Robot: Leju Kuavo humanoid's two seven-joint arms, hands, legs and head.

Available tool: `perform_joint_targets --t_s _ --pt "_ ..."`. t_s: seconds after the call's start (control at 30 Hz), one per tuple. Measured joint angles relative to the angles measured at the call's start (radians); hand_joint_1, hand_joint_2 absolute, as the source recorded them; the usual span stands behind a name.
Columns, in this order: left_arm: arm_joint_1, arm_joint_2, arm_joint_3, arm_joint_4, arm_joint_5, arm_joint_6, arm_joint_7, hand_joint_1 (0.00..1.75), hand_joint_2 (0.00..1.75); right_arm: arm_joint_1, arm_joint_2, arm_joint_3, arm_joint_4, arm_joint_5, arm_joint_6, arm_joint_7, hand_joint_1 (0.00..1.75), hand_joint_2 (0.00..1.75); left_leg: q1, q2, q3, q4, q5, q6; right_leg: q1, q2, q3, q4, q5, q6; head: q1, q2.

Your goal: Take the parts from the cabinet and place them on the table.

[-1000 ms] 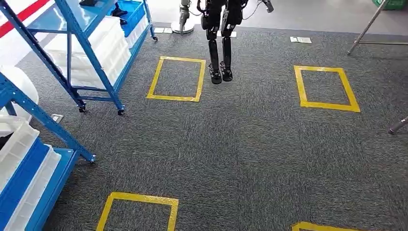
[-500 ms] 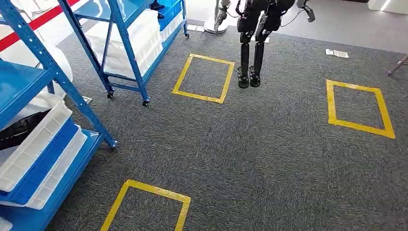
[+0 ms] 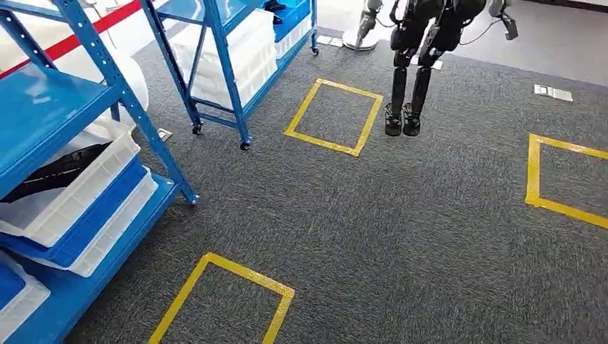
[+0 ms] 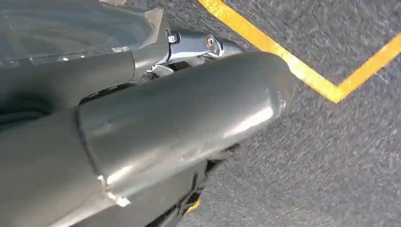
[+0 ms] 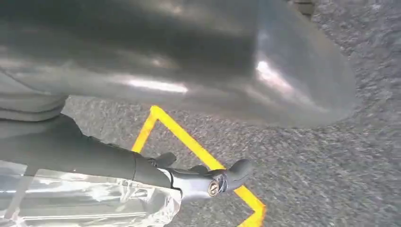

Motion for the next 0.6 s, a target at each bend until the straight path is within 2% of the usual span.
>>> perform_joint_targets --t_s 0.03,0.07,0.17,0.2,0.23,0.27,0.3,0.33,0.37,0.4,0.43,0.47,0.5,0.53,0.57,0.6 --pt "-0.004 0.001 -0.001 0.000 0.000 0.000 -0.001 0.00 0.00 -0.001 0.000 -0.001 0.000 0.000 0.000 -0.003 0.00 0.00 -0.009 0.061 0.042 -0.077 0.006 0.011 0.003 -0.009 0.002 0.000 -0.001 0.000 0.000 0.000" --pt "-0.010 0.001 -0.001 0.000 0.000 -0.001 -0.001 0.00 0.00 -0.001 0.000 -0.001 0.000 0.002 0.000 0.001 0.00 0.00 -0.014 0.054 0.041 -0.084 0.005 0.011 0.013 -0.020 0.000 0.002 -0.006 0.006 0.001 0.000" --pt "-0.007 0.002 -0.002 0.000 0.000 0.001 -0.001 0.00 0.00 -0.003 0.000 -0.007 0.000 -0.022 0.014 -0.016 0.00 0.00 -0.019 0.016 0.034 -0.088 0.009 0.020 0.011 -0.054 0.008 -0.004 -0.006 0.014 0.001 0.000" --pt "-0.006 0.000 -0.002 0.000 0.000 0.002 -0.002 0.00 0.00 -0.003 0.000 -0.011 -0.001 -0.020 0.019 -0.019 0.00 0.00 -0.003 0.003 0.046 -0.105 0.023 0.029 0.017 -0.039 0.005 0.004 -0.013 0.022 0.000 0.000" --pt "-0.004 0.000 -0.001 0.000 0.000 0.002 -0.002 0.00 0.00 -0.005 -0.001 -0.013 -0.001 -0.008 0.018 -0.014 0.00 0.00 -0.005 -0.003 0.046 -0.109 0.025 0.030 0.009 0.023 -0.001 0.026 -0.026 0.024 0.004 0.000" --pt "-0.007 0.000 -0.001 0.000 0.000 0.002 -0.002 0.00 0.00 -0.003 -0.001 -0.013 -0.001 -0.003 0.018 -0.010 0.00 0.00 -0.002 -0.013 0.044 -0.109 0.030 0.037 0.006 0.060 -0.025 0.078 -0.057 0.019 0.004 0.000" --pt "-0.013 -0.002 -0.002 0.000 0.000 0.003 -0.001 0.00 0.00 -0.002 -0.002 -0.013 0.000 -0.009 0.018 -0.012 0.00 0.00 -0.002 -0.030 0.040 -0.109 0.031 0.039 0.002 0.076 -0.063 0.161 -0.095 0.016 0.008 0.000" --pt "-0.014 -0.003 -0.002 0.000 -0.002 0.005 -0.001 0.00 0.00 0.001 -0.002 -0.017 0.000 -0.019 0.018 -0.019 0.00 0.00 -0.002 -0.047 0.038 -0.108 0.032 0.040 -0.002 0.082 -0.102 0.243 -0.127 0.016 0.008 0.000" --pt "-0.013 -0.003 -0.003 0.000 -0.003 0.008 -0.001 0.00 0.00 0.002 -0.003 -0.024 0.000 -0.023 0.018 -0.025 0.00 0.00 -0.002 -0.061 0.037 -0.107 0.033 0.039 -0.003 0.084 -0.129 0.297 -0.141 0.021 0.009 0.000" --pt "-0.010 -0.003 -0.003 0.000 -0.004 0.008 -0.001 0.00 0.00 0.003 -0.004 -0.025 0.000 -0.016 0.018 -0.018 0.00 0.00 -0.001 -0.075 0.037 -0.107 0.033 0.038 -0.006 0.085 -0.134 0.305 -0.136 0.030 0.008 0.000" --pt "-0.008 -0.003 -0.003 0.000 -0.004 0.008 -0.001 0.00 0.00 0.003 -0.005 -0.024 0.000 0.000 0.016 -0.004 0.00 0.00 -0.001 -0.090 0.038 -0.106 0.034 0.037 -0.011 0.085 -0.118 0.266 -0.111 0.042 0.008 0.000" --pt "-0.008 -0.003 -0.003 0.000 -0.004 0.008 0.001 0.00 0.00 0.002 -0.006 -0.024 0.000 0.008 0.014 0.002 0.00 0.00 0.001 -0.105 0.038 -0.103 0.034 0.034 -0.017 0.089 -0.082 0.186 -0.071 0.055 0.008 0.000" --pt "-0.009 -0.004 -0.003 0.000 -0.004 0.009 0.002 0.00 0.00 0.002 -0.006 -0.024 0.000 0.005 0.013 -0.001 0.00 0.00 0.004 -0.119 0.038 -0.100 0.033 0.030 -0.023 0.101 -0.035 0.085 -0.027 0.067 0.008 0.000" --pt "-0.010 -0.004 -0.003 0.000 -0.005 0.009 0.002 0.00 0.00 0.002 -0.006 -0.024 0.000 0.001 0.013 -0.005 0.00 0.00 0.005 -0.131 0.036 -0.095 0.030 0.022 -0.034 0.142 -0.003 0.005 -0.008 0.073 0.010 0.000" --pt "-0.010 -0.003 -0.003 0.000 -0.005 0.010 0.002 0.00 0.00 0.002 -0.005 -0.024 0.001 -0.003 0.014 -0.006 0.00 0.00 -0.001 -0.141 0.032 -0.091 0.028 0.013 -0.021 0.160 -0.006 0.005 -0.008 0.063 0.016 0.000" --pt "-0.011 -0.004 -0.003 0.000 -0.005 0.011 0.002 0.00 0.00 0.000 -0.005 -0.024 0.001 -0.004 0.013 -0.007 0.00 0.00 -0.001 -0.145 0.031 -0.092 0.029 0.007 -0.020 0.150 -0.009 0.007 -0.007 0.050 0.013 0.000"
